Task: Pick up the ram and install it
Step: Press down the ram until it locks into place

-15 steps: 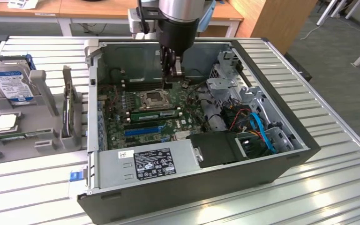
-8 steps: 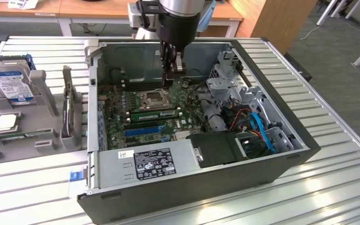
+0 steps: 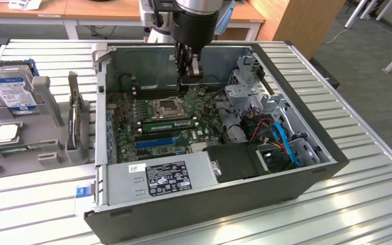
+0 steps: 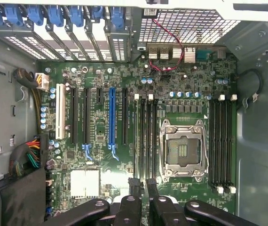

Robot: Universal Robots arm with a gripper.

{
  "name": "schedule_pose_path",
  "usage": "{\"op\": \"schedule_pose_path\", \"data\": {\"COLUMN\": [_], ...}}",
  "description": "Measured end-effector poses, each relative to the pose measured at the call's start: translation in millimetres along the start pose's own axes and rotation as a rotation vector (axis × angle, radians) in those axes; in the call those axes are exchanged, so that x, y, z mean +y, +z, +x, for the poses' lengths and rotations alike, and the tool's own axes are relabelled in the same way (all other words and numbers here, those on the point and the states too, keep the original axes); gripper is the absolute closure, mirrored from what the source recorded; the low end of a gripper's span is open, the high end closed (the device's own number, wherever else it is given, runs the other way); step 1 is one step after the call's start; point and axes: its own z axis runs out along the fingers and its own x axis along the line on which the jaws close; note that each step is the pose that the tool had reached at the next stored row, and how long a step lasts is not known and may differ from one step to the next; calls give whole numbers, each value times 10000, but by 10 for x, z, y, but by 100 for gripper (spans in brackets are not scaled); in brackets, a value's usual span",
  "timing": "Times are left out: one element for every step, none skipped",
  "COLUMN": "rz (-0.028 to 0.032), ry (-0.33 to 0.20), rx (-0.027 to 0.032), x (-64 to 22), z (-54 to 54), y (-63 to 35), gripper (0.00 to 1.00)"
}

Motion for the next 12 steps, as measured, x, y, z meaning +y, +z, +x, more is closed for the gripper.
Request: {"op": "schedule_pose_path", "data": {"rz": [0,0,0,0,0,0,0,0,0,0,0,0], "ry": [0,0,-1,0,0,0,0,0,0,0,0,0], "rx": [-1,0,0,0,0,0,0,0,0,0,0,0], "x": [0,0,0,0,0,0,0,0,0,0,0,0], "z": [0,0,0,0,0,0,0,0,0,0,0,0], "y": [0,0,0,0,0,0,0,0,0,0,0,0], "gripper": [81,81,81,81,81,81,81,81,83,83,89,90]}}
